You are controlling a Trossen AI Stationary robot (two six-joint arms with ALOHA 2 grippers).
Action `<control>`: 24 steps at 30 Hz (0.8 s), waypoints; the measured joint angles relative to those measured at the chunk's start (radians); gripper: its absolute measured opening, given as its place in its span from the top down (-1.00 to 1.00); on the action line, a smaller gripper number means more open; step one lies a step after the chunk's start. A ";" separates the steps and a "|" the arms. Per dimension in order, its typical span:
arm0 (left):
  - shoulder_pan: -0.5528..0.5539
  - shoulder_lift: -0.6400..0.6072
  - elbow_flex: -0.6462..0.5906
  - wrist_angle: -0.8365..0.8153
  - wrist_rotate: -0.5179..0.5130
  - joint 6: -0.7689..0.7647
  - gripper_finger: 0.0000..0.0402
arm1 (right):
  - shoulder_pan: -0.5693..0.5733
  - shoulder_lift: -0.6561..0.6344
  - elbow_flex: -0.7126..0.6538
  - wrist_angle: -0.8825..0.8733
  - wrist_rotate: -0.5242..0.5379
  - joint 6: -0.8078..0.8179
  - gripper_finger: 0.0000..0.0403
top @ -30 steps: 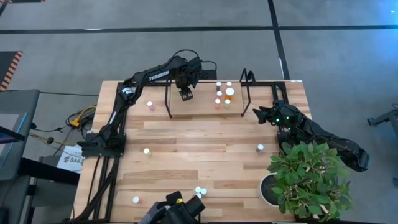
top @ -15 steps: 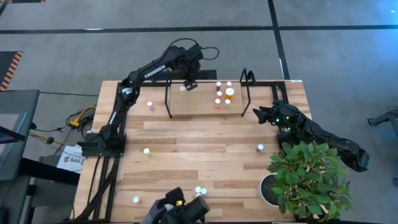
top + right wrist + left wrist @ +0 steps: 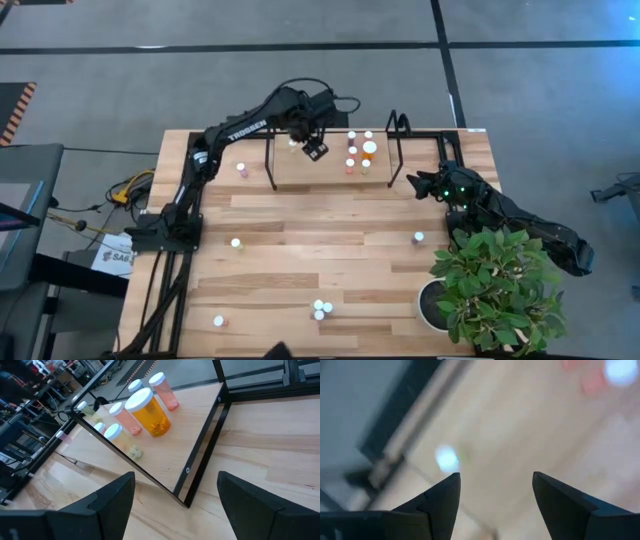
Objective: Pick and place medicine bottles onto shelf by color
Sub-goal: Put the yellow pill bottle on the shelf
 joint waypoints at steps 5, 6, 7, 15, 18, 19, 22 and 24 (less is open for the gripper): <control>-0.012 -0.053 -0.017 -0.050 0.118 -0.107 -0.16 | 0.000 0.000 0.000 0.000 0.000 0.000 -0.52; -0.016 -0.071 -0.020 -0.055 0.136 -0.116 -0.14 | 0.000 0.000 0.000 -0.001 0.000 0.000 -0.52; -0.024 -0.092 -0.023 -0.049 0.147 -0.123 -0.12 | 0.000 0.000 0.000 0.000 0.000 0.000 -0.52; -0.227 -0.337 -0.325 -0.049 0.121 -0.306 0.24 | 0.000 0.000 0.000 0.000 0.000 0.000 -0.52; -0.344 -0.449 -0.532 -0.051 0.108 -0.445 0.38 | 0.000 0.000 0.000 0.000 0.000 0.000 -0.52; -0.383 -0.479 -0.592 -0.048 0.108 -0.502 0.42 | 0.000 0.000 0.000 0.000 0.000 0.000 -0.52; -0.482 -0.570 -0.763 -0.024 0.104 -0.693 0.52 | 0.000 0.000 0.000 0.000 0.000 0.000 -0.52; -0.534 -0.622 -0.865 0.001 0.109 -0.806 0.55 | 0.000 0.000 0.000 0.000 0.000 0.000 -0.52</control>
